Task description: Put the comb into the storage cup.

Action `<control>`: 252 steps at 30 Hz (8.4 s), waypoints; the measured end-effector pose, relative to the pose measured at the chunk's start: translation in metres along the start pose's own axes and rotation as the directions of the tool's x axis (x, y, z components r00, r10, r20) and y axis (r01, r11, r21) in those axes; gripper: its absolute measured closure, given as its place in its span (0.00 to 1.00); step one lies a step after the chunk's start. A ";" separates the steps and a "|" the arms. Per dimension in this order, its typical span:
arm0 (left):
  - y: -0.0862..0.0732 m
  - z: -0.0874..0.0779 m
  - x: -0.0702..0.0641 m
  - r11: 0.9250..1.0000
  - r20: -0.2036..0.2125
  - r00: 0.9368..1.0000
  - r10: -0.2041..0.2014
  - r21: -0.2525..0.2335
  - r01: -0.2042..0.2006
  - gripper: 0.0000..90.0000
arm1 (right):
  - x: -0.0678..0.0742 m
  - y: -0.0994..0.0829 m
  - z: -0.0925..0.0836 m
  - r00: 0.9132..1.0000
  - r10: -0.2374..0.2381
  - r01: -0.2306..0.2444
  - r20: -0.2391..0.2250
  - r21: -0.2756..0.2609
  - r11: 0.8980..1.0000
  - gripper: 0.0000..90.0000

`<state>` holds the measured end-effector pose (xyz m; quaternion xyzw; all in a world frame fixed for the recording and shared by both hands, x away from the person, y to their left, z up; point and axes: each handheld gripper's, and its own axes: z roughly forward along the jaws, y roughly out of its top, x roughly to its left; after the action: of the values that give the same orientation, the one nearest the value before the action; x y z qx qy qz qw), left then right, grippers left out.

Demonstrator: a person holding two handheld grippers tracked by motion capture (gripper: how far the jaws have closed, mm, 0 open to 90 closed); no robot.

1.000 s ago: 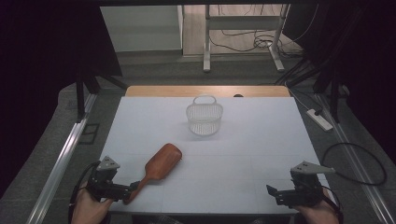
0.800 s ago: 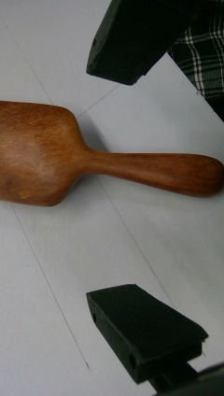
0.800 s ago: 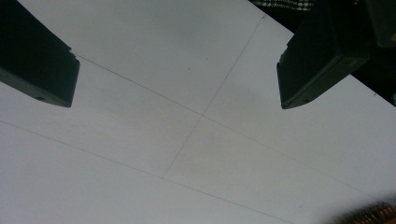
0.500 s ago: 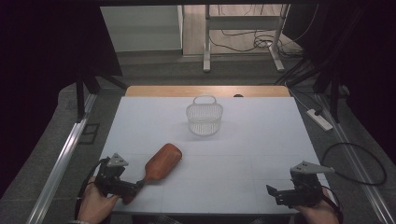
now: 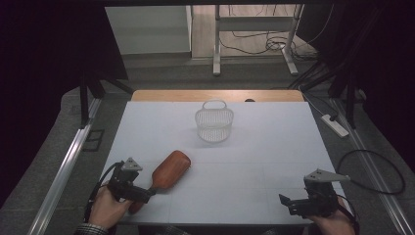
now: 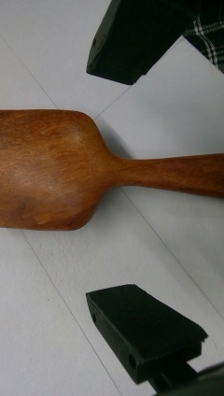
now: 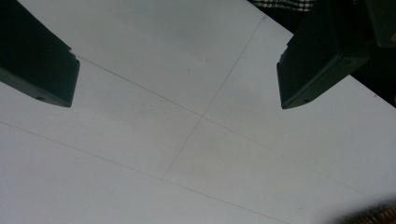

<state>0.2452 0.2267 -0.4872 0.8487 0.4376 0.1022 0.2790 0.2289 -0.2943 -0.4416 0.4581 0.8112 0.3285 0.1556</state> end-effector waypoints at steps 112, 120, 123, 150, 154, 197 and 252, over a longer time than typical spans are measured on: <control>0.012 -0.003 -0.003 0.999 0.148 0.989 -0.001 -0.032 0.006 0.80 | 0.003 0.001 0.001 0.999 -0.040 0.040 -0.011 0.008 0.999 0.00; 0.015 -0.011 -0.009 0.994 0.146 0.989 0.012 -0.108 0.004 0.80 | 0.004 0.001 -0.001 0.997 -0.072 0.071 -0.034 -0.026 0.997 0.00; 0.016 -0.011 -0.012 0.993 0.159 0.987 0.017 -0.121 0.003 0.80 | 0.004 0.002 -0.001 0.995 -0.089 0.087 -0.037 -0.059 0.994 0.00; 0.031 -0.010 -0.034 0.984 0.189 0.981 0.049 -0.177 -0.015 0.80 | 0.009 0.033 0.008 0.973 -0.138 0.101 -0.186 -0.194 0.976 0.00; 0.034 -0.009 -0.036 0.984 0.182 0.982 0.058 -0.178 -0.025 0.80 | 0.012 0.040 0.013 0.967 -0.141 0.101 -0.211 -0.188 0.977 0.00; 0.078 -0.005 -0.071 0.955 0.143 0.975 0.170 -0.267 -0.127 0.80 | 0.051 0.105 0.058 0.902 -0.019 -0.064 -0.432 -0.176 0.982 0.00; 0.078 0.012 -0.092 0.934 0.153 0.966 0.207 -0.325 -0.149 0.80 | 0.071 0.147 0.098 0.780 0.200 -0.272 -0.593 -0.034 0.962 0.42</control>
<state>0.2485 0.1122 -0.4464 0.8361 0.3094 0.1156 0.4380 0.3396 -0.1424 -0.4112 0.4230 0.7350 0.5170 -0.1166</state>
